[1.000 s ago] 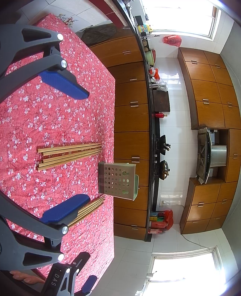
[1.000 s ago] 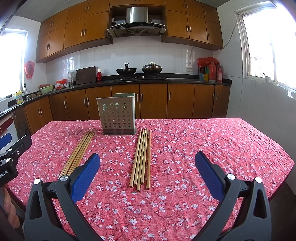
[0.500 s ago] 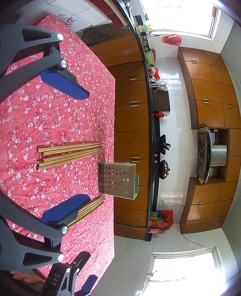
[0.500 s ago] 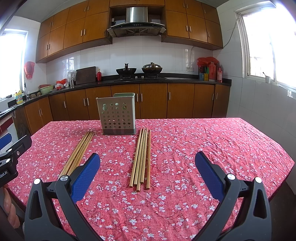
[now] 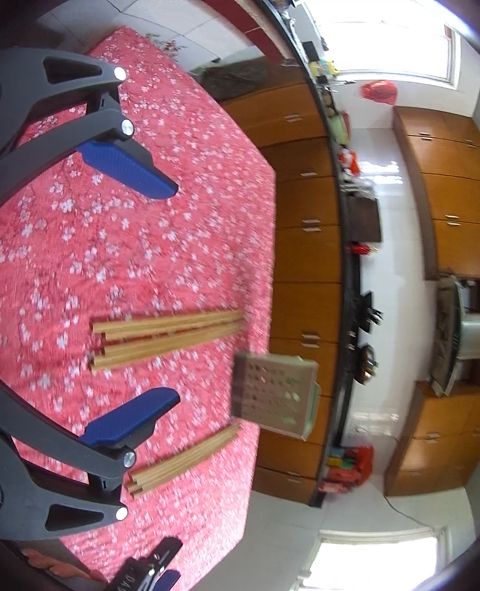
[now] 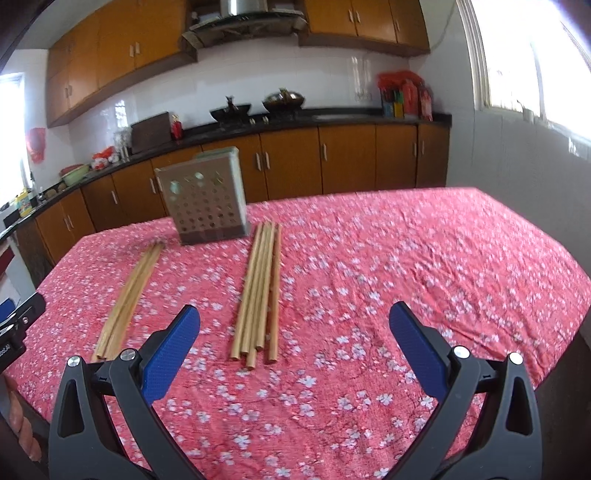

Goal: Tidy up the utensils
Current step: 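Lower the right gripper onto a single bamboo chopstick and close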

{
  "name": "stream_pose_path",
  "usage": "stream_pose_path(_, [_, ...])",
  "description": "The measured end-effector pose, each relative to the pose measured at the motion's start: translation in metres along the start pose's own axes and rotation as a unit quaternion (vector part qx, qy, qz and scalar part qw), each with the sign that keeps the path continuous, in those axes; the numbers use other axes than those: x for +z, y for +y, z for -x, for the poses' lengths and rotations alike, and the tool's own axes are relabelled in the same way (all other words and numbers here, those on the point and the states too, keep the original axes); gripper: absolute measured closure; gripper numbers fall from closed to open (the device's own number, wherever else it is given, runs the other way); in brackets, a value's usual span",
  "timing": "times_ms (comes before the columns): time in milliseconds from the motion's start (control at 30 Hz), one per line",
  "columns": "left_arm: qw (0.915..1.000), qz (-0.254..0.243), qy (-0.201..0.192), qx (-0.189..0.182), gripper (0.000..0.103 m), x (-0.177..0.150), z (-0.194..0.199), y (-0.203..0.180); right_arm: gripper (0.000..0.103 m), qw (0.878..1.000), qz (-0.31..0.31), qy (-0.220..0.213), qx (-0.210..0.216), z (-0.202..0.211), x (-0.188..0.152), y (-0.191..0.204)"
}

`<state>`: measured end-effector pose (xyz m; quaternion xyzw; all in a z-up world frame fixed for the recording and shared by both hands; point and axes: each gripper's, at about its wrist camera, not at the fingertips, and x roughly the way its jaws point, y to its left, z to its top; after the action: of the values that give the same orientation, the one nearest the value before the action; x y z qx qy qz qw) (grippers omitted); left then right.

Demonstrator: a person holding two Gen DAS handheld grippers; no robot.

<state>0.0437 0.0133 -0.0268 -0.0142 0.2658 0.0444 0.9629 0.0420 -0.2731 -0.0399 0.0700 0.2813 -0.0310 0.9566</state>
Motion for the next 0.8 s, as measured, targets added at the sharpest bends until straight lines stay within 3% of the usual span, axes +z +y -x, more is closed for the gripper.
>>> stream_pose_path(200, [0.9973, 0.004, 0.065, 0.034, 0.004, 0.008, -0.046, 0.019, 0.003, 0.997, -0.032, 0.075, -0.007, -0.048, 0.01, -0.016])
stream_pose_path(267, [0.9953, 0.002, 0.089, 0.037, 0.004, 0.012, -0.061, 0.023, 0.018, 0.995, -0.037, 0.093, 0.001, -0.06, 0.015, -0.017])
stream_pose_path(300, [0.9953, -0.001, 0.09, 0.033, 0.004, 0.014, -0.066, 0.023, 0.032, 0.994, -0.037, 0.103, 0.006, -0.068, 0.017, -0.016])
stream_pose_path(400, [0.9949, -0.008, 0.098, 0.022, 0.004, 0.017, -0.077, 0.023, 0.049, 0.989, -0.036, 0.141, 0.025, -0.094, 0.024, -0.008])
stream_pose_path(633, [0.9918, -0.01, 0.127, -0.013, 0.004, 0.019, -0.104, 0.02, 0.072, 0.983, 0.001, 0.179, 0.036, -0.128, 0.027, 0.01])
stream_pose_path(800, [0.9873, -0.03, 0.152, -0.033, 0.022, 0.017, -0.119, 0.011, 0.094, 0.984, 0.023, 0.176, 0.018, -0.139, 0.027, 0.012])
